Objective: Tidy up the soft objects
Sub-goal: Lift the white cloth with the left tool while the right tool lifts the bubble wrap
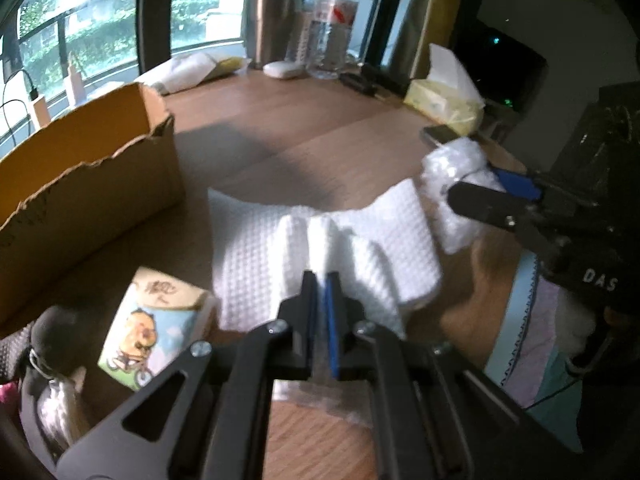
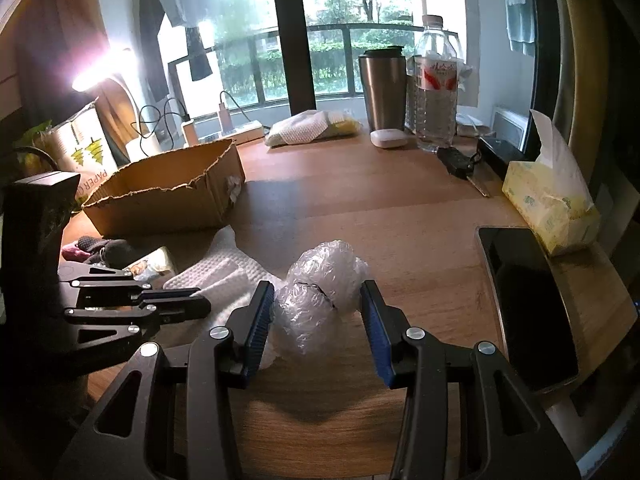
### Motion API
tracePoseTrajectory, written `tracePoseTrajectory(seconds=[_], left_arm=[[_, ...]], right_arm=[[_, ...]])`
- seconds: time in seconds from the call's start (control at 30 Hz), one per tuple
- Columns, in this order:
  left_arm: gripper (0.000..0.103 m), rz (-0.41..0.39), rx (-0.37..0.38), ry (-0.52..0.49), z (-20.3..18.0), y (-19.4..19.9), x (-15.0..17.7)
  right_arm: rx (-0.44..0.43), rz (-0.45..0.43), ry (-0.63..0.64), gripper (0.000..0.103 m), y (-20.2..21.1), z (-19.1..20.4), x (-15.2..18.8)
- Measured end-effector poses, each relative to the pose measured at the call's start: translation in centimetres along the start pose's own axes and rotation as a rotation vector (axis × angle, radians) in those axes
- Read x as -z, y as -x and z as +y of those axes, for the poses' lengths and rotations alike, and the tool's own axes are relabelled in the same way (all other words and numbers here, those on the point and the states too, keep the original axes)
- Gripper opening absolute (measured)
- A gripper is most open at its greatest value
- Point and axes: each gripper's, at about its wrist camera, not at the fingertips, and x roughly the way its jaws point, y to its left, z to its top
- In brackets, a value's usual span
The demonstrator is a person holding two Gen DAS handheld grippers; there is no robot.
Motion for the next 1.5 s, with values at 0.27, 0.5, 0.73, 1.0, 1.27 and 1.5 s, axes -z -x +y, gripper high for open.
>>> tracePoseTrajectory(seconds=[0.27, 0.5, 0.73, 1.0, 1.27, 1.5], left_arm=[[0.047, -0.012, -0.094, -0.038, -0.1, 0.8, 0.1], [0.061, 0.015, -0.061, 0.014, 1.0, 0.1, 0.4], [0.059, 0.002, -0.059, -0.074, -0.7, -0.4, 1.0], [0.018, 0.005, -0.031, -0.096, -1.3, -0.6, 1.3], [0.014, -0.024, 0.002, -0.077, -1.2, 0.4, 1.0], [0.014, -0.059, 0.021, -0.055, -0.5, 2.0, 0.6]], right_arm=[[-0.011, 0.004, 0.007, 0.047, -0.1, 0.2, 0.1], [-0.012, 0.015, 0.001, 0.047, -0.3, 0.1, 0.4], [-0.009, 0.013, -0.001, 0.047, -0.5, 0.1, 0.4], [0.051, -0.012, -0.018, 0.047, 0.6, -1.7, 0.1], [-0.019, -0.06, -0.042, 0.047, 2.0, -1.9, -0.6], [-0.03, 0.034, 0.018, 0.047, -1.9, 1.1, 0.3]])
